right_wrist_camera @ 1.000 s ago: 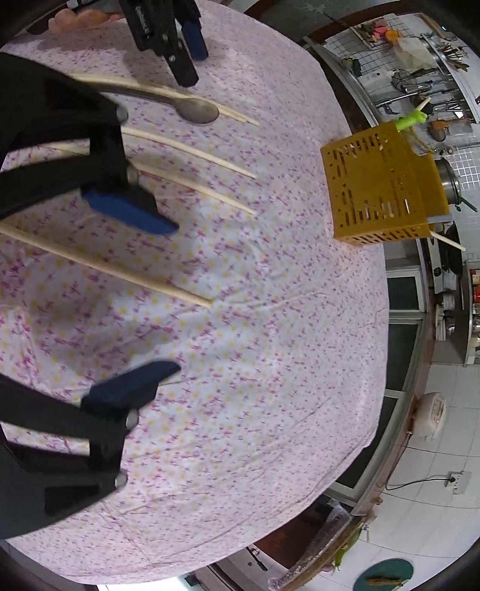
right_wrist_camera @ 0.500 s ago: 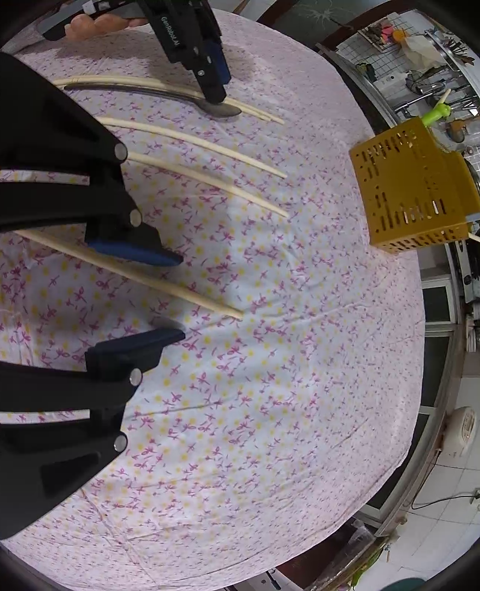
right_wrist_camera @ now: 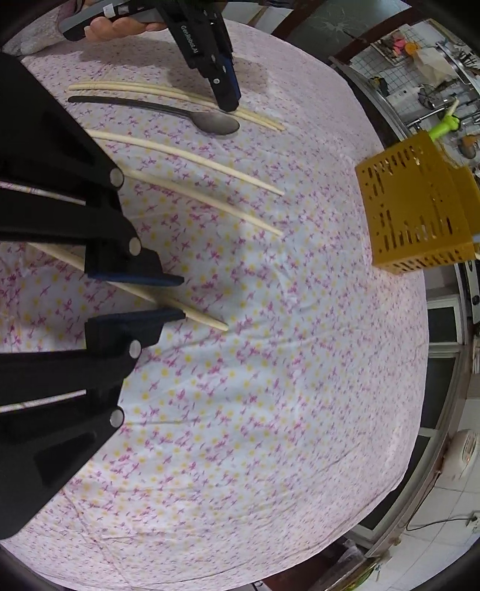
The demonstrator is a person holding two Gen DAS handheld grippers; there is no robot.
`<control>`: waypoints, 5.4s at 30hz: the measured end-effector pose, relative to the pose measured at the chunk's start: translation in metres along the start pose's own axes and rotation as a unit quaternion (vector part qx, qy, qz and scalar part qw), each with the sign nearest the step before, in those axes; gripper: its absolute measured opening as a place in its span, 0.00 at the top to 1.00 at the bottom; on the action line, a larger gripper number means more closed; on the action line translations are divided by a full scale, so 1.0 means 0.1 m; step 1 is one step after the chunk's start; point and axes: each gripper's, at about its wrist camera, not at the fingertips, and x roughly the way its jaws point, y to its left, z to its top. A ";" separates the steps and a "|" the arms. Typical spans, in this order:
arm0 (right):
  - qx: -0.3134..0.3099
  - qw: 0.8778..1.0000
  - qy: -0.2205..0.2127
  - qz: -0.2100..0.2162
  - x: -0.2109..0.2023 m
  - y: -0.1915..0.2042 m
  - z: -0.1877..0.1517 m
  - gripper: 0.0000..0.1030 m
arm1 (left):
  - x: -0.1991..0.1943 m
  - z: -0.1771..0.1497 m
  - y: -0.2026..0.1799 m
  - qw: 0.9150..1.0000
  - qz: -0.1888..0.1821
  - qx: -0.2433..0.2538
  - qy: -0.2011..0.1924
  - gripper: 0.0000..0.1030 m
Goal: Organize utensils
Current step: 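Close the left tool on a wooden chopstick while the right tool grasps another chopstick, then lift both chopsticks and carry them above the yellow caddy, then lower both chopsticks upright into the caddy, then open both tools to release the chopsticks in the caddy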
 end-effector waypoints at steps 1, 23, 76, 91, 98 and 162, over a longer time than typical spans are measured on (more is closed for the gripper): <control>-0.001 1.000 -0.001 0.000 0.01 0.00 0.00 0.87 | 0.00 0.00 0.00 1.000 0.001 0.001 -0.001 0.77; 0.000 1.000 0.019 0.003 0.09 -0.05 0.07 0.87 | 0.03 -0.02 0.02 1.000 0.005 0.010 0.016 0.90; 0.003 0.926 -0.375 0.046 -1.34 0.36 0.62 0.94 | -1.42 0.23 -0.27 0.943 -0.023 -0.003 -0.333 0.96; -0.011 0.888 -0.458 0.048 -1.57 0.43 1.25 0.94 | -1.68 1.10 -0.42 0.907 -0.007 0.018 -0.421 0.96; -0.020 0.865 -0.498 0.059 -1.55 0.53 1.72 0.94 | -1.72 1.54 -0.43 0.884 -0.014 0.030 -0.467 0.96; -0.026 0.896 -0.440 0.044 -0.59 0.41 1.99 0.47 | -0.95 1.58 0.18 0.898 -0.004 -0.010 -0.439 0.45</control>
